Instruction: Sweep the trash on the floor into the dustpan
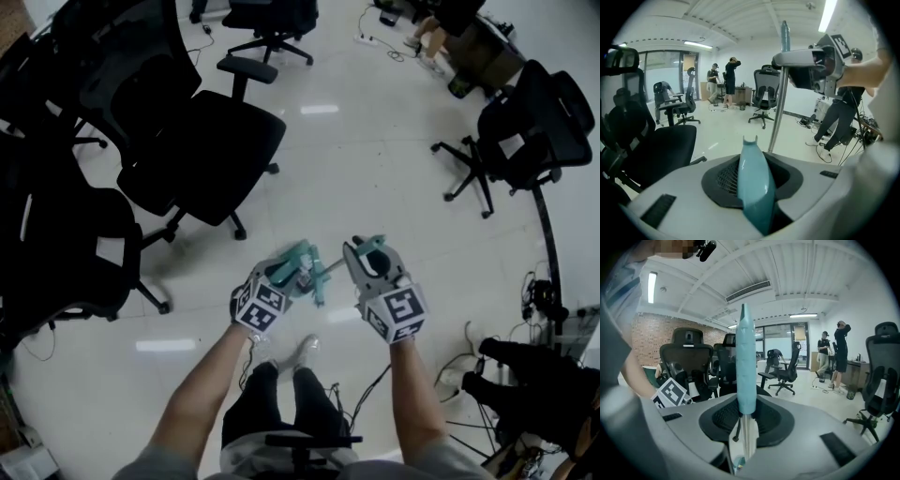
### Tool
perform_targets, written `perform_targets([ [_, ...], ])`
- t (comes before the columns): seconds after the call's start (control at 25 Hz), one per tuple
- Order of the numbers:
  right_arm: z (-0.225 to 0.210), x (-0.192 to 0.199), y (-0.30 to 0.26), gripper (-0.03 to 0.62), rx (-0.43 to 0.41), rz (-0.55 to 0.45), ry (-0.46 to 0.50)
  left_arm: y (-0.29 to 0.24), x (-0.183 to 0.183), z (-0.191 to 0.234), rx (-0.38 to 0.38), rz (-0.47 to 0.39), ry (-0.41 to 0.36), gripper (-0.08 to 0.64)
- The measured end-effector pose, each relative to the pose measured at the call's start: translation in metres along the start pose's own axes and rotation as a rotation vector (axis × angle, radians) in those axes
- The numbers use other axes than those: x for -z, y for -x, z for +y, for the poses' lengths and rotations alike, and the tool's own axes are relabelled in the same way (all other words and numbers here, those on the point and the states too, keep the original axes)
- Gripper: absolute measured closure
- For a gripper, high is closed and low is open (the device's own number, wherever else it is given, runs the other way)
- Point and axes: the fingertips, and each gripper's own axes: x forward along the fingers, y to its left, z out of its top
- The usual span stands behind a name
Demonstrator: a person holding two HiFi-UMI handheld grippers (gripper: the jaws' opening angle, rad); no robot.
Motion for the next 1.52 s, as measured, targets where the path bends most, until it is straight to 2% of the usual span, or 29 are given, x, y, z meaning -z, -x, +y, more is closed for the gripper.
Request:
perform_targets([
  [0.36, 0.031, 0.019, 0.019, 0.515, 0.039, 0.011, -0.026, 0.007, 0.022, -0.009, 0.014, -0.019, 0.025, 0.448],
  [0.56, 0.049, 0.028, 0.016, 0.515, 0.02, 0.036, -0.026, 0.011, 0.026, -0.007, 0.008, -0.029, 0.022, 0.448],
  [1.16, 0.051, 0.022, 0.01, 0.515, 0.003, 0.048, -0.025, 0.011, 0.025, -0.003, 0.022, 0.012, 0.053, 0.445],
  [1.4, 0.052, 0.019, 0.011, 0.517, 0.015, 0.055, -0.028, 0.013, 0.023, -0.003, 0.052, 0.023, 0.067, 0.436],
  [1.52, 0.051, 0.014, 0.01, 0.515, 0.033, 0.052, -0.02, 0.016, 0.018, 0.001, 0.081, 0.013, 0.068, 0.405],
])
